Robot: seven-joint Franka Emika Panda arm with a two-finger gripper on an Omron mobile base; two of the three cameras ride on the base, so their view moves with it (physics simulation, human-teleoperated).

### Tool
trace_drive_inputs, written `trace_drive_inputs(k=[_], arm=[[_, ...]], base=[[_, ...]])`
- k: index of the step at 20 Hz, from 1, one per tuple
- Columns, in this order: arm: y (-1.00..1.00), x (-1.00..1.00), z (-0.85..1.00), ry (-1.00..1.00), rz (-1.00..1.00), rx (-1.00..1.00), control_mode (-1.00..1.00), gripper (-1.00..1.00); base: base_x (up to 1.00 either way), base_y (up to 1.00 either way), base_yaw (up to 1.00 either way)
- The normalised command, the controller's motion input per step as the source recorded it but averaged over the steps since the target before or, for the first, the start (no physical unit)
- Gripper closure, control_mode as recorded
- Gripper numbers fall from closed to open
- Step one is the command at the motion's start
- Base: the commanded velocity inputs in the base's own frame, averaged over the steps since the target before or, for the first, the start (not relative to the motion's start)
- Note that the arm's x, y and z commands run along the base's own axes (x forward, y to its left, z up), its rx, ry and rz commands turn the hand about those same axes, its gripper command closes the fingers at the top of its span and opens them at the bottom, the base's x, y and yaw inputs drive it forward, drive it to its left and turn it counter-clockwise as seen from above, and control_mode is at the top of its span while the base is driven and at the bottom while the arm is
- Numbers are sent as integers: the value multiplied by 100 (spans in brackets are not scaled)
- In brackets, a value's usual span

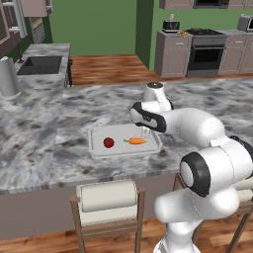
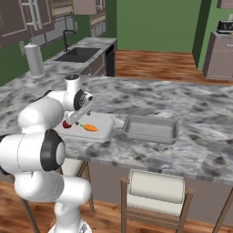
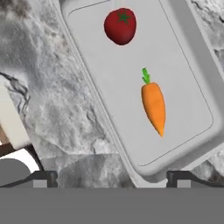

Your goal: Place the cold items (carrot and tomato) from the fridge in one tupperware on the dining counter. Place the warm items (kebab skewer and hot dog) in the stove area in another tupperware.

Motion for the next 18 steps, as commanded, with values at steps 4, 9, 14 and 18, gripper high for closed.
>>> trace_drive_inputs(k=[4,9,14,18], arm=[[-13,-66,54,-2,-37,7,-100,-100],[-30,-78,49,-1,-34,13,-100,-100],[-24,-91,43,-4,-31,18,-100,-100],[-7,-99,40,-7,-34,18,-100,-100]], base=[[0,0,0],[0,0,0],[0,0,0],[0,0,0]])
